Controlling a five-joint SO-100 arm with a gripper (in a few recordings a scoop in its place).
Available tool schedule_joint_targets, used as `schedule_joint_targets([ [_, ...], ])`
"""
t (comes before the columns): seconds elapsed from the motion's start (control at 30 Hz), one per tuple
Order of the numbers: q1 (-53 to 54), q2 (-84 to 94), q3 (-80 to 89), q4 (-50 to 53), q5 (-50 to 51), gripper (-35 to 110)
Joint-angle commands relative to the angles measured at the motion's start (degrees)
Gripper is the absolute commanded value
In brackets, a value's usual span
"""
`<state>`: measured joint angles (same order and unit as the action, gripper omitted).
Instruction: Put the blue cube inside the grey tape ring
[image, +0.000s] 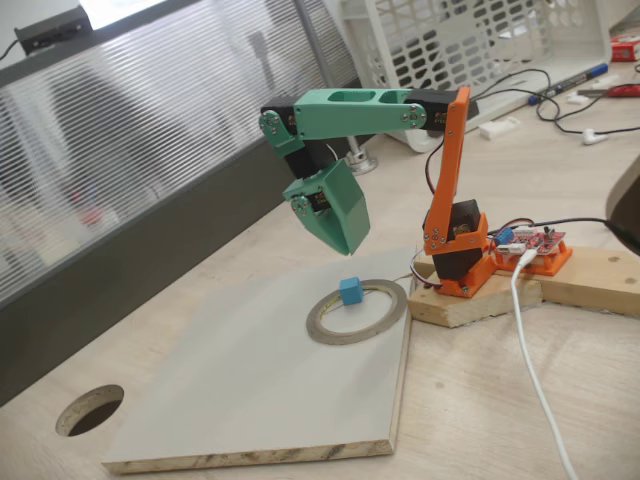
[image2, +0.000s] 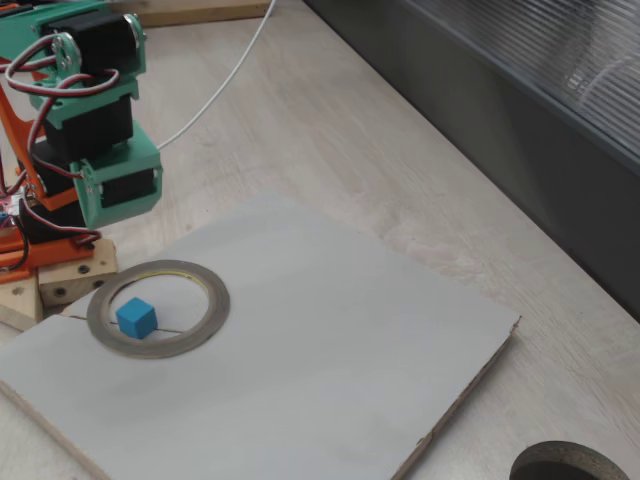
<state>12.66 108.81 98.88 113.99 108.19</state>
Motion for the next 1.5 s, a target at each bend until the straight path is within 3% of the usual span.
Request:
schedule_joint_targets([
  [0.0, 0.4, 1.6, -0.5, 1.2, 0.2, 5],
  [0.3, 0.8, 14.3, 0.0, 1.2, -2.1, 5],
  [0.6, 0.8, 23.4, 16.4, 0.2, -2.1, 5],
  [0.77, 0.8, 28.7, 17.2, -5.8, -2.1, 5],
  [1.47, 0.4, 28.3, 17.4, -6.2, -1.7, 5],
])
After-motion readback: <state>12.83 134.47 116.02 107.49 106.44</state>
